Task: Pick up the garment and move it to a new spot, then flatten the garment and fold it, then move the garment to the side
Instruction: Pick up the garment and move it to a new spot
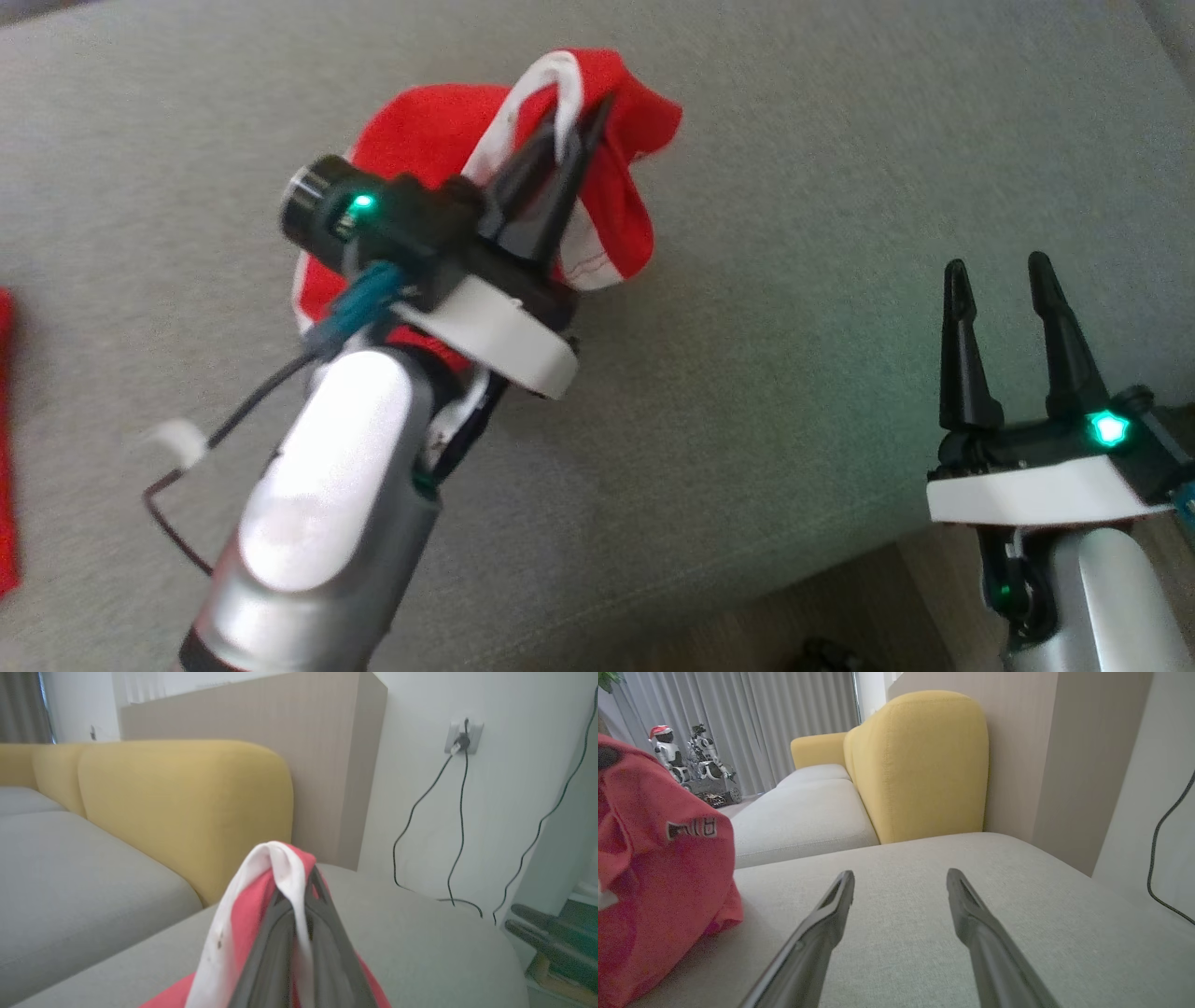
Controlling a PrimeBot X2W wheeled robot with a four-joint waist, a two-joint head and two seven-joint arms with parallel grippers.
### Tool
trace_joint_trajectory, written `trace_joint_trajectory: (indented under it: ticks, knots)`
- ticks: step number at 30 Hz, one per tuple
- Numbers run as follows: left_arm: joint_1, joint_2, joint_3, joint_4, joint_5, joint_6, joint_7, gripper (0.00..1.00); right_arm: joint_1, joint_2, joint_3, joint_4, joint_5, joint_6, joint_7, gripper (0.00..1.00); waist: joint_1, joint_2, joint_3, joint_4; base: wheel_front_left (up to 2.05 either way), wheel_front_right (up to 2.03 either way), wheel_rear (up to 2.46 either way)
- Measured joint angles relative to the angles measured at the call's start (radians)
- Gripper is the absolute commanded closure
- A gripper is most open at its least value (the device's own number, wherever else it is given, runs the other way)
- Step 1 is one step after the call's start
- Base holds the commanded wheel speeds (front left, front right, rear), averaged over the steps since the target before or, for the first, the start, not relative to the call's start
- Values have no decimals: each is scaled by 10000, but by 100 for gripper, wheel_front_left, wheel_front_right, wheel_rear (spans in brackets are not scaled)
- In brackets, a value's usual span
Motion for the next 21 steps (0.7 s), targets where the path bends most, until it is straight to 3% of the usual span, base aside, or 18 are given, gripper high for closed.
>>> trace_joint_trajectory:
  ticks: [6, 7, 8, 9, 21]
  knots:
    - [98, 10, -571, 1411, -224, -98, 533, 100, -7, 2, 31, 150, 163, 0, -165, 0, 1, 0, 579, -372, 0, 0, 0]
    - [148, 12, -700, 1707, -359, -132, 658, 91, -11, 2, 42, 178, 194, 0, -169, 0, 0, 0, 662, -402, 0, 0, 0]
    - [185, 13, -802, 1954, -499, -142, 696, 51, -22, 2, 59, 217, 196, 0, -176, 0, 0, 0, 728, -414, 0, 0, 0]
    - [220, 12, -857, 2128, -569, -146, 690, 0, -46, 2, 81, 255, 196, 0, -180, 0, 1, 0, 771, -398, 0, 0, 0]
    - [708, 282, -1486, 2343, -1281, -215, -667, 0, -429, 2, 125, 518, -6, 0, -236, 0, 0, 0, 427, 644, 0, 0, 0]
